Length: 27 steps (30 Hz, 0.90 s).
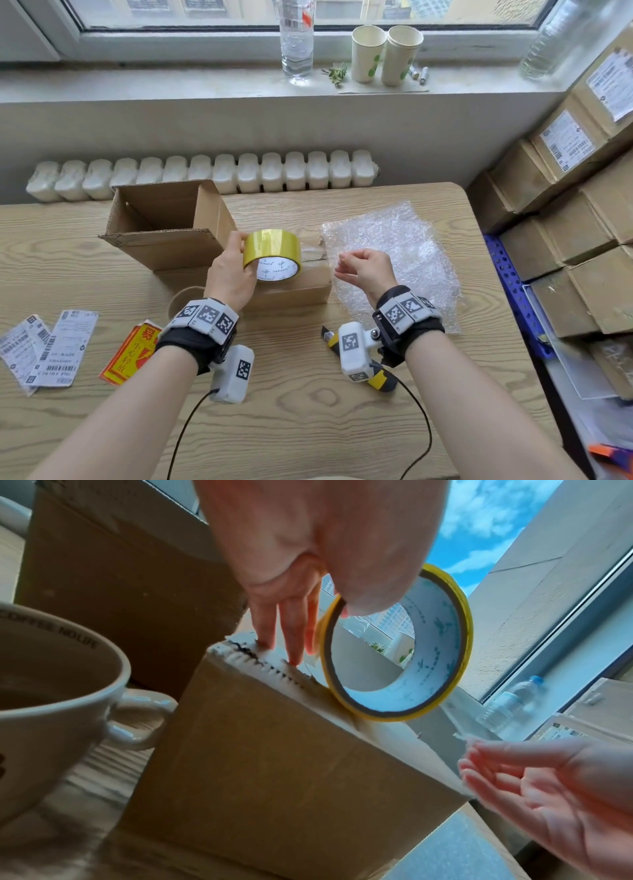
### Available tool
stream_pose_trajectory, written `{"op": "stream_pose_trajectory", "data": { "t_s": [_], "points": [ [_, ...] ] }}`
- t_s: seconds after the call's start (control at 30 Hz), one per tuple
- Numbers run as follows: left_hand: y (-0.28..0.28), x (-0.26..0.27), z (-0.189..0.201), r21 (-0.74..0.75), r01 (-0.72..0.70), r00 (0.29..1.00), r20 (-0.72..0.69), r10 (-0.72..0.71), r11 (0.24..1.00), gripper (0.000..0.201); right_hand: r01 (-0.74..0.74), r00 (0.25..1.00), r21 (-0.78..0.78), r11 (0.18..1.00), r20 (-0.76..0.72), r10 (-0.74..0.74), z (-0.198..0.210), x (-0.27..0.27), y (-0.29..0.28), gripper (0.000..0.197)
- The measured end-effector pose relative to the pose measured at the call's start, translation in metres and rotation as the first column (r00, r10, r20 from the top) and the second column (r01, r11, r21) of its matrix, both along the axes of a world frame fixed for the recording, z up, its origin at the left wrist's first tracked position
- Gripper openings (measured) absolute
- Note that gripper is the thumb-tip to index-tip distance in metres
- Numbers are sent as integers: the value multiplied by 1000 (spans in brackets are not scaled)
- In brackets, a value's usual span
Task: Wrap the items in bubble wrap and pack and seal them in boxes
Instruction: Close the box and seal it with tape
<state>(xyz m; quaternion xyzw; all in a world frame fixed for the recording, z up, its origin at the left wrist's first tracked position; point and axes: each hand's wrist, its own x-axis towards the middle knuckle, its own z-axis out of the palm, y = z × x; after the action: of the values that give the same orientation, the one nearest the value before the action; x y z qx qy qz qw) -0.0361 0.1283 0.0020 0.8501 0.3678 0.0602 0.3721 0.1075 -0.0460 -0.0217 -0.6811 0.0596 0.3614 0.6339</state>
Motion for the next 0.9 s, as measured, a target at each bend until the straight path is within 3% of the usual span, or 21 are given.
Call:
{"op": "stream_pose_trajectory", "data": {
  "t_s": [0.2,0.53,0.6,0.67,0.77,0.9],
  "points": [
    [-3,2,-2,13,27,1000,-6,-27,1000,32,56,998,-101,993,1,-56,-18,5,8,12],
    [-7,-8,-10,14,79,997,20,-79,997,38,-109,988,-314,943,70,138,-47,-8,31,13],
    [-6,-12,-13,65,94,995,25,-96,993,43,-137,984,-354,925,63,170,-46,-11,30,25],
    [-5,-14,-18,99,85,996,14,-87,991,50,-127,966,-408,904,156,207,-37,-12,26,33],
    [-7,-15,-26,62,48,999,-19,-47,997,62,-88,917,-322,943,345,203,-28,-18,22,39],
    [-9,-11,-29,11,38,988,-153,-36,999,49,-326,889,-174,929,277,364,-28,-34,25,52]
  ]
}}
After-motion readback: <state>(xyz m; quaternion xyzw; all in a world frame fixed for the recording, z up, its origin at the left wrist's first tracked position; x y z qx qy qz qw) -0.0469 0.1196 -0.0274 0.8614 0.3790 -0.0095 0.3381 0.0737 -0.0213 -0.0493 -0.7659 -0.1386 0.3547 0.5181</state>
